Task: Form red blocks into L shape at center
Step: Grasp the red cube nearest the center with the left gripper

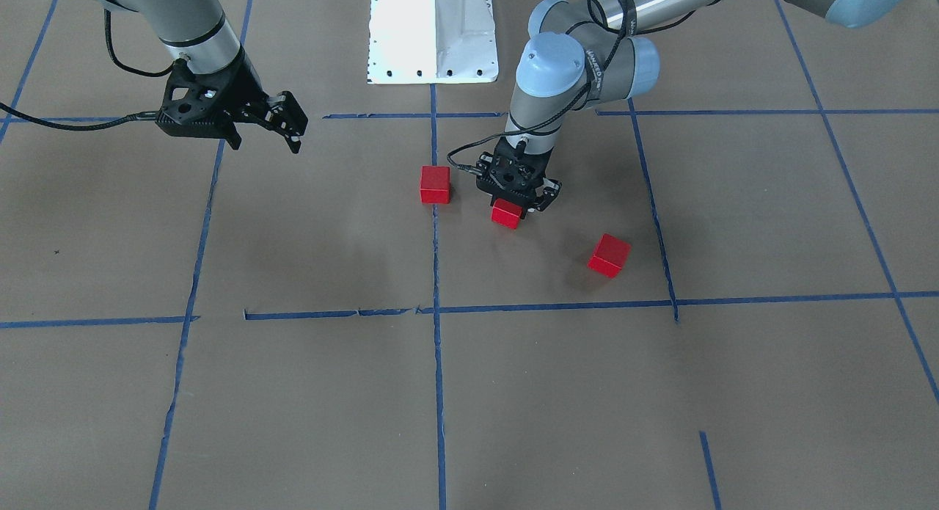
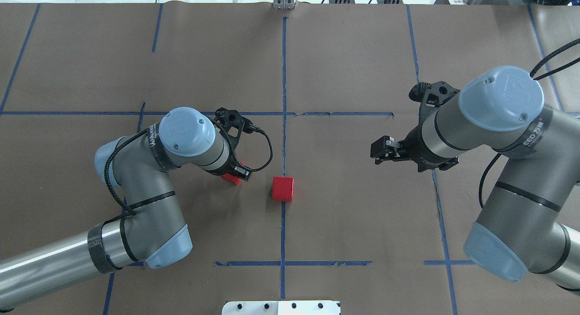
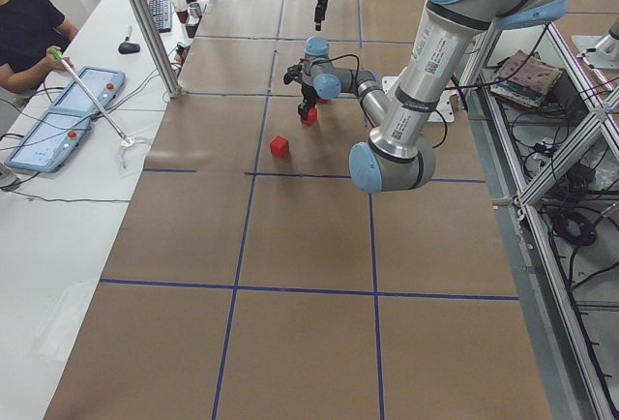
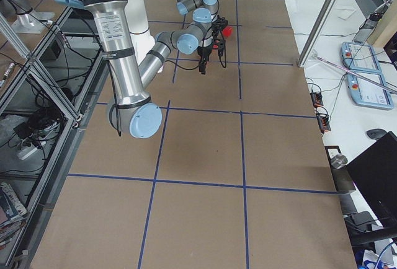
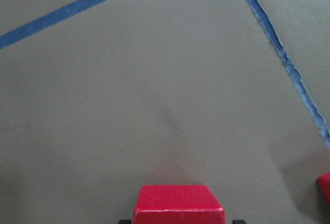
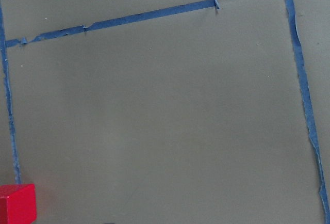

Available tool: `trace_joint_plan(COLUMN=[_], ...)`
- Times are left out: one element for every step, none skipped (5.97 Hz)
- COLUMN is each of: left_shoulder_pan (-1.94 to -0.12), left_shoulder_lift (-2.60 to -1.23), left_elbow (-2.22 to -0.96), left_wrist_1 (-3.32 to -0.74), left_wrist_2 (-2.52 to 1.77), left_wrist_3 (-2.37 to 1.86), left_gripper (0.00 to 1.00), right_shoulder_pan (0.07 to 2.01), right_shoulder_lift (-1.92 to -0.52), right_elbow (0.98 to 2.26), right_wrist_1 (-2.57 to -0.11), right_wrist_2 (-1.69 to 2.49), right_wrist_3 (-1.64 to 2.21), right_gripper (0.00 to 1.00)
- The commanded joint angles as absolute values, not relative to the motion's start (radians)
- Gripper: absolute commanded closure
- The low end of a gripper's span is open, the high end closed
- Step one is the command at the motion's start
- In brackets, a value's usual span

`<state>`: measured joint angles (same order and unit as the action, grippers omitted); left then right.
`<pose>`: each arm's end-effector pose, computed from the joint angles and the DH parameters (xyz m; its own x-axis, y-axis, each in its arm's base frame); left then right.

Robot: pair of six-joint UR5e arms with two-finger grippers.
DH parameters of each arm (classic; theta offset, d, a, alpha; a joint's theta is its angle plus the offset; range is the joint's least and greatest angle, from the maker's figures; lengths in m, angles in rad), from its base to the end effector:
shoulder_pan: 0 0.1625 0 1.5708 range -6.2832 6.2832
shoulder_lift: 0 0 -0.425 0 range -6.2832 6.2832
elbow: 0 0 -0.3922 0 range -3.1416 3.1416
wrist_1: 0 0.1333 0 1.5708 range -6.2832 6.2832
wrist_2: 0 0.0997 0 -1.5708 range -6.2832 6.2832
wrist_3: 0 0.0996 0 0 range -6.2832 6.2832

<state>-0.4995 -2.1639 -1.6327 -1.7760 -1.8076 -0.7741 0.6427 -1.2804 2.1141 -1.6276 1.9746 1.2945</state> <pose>0.5504 -0.4256 0.2636 0.6216 0.4527 -0.6393 -0.1931 0.8795 0.4350 -0.3603 -0.3874 0.2747 0.6394 0.1653 0.7509 -0.1624 0.9836 -0.0783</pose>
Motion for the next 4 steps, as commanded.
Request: trace_joint_plan(left_shoulder_pan=[-0.503,-0.505,-0.502,-0.499], left_shoulder_lift=[-2.221,-2.232,-2.273,-2.340], left_elbow=[-1.625,-1.624,-1.582,-1.536], left_wrist_1=[-1.764,-1.755,-1.753,-1.690], left_wrist_2=[-1.739,-1.735,-1.735,-1.736], left_wrist_3=[-0.793,-0.810,-0.913,-1.010], left_gripper=[1.00,1.00,1.00,1.00], right_shoulder_pan=[0.643,0.647,0.670,0.670], right_shoulder_lift=[-1.290,-1.296,-1.322,-1.337], right_elbow=[2.112,2.112,2.118,2.128], right_wrist_1=[-1.628,-1.628,-1.628,-1.628], right_wrist_2=[1.973,1.973,1.982,1.979], right_wrist_3=[1.293,1.292,1.281,1.279], right_gripper=[0.00,0.00,0.00,0.00])
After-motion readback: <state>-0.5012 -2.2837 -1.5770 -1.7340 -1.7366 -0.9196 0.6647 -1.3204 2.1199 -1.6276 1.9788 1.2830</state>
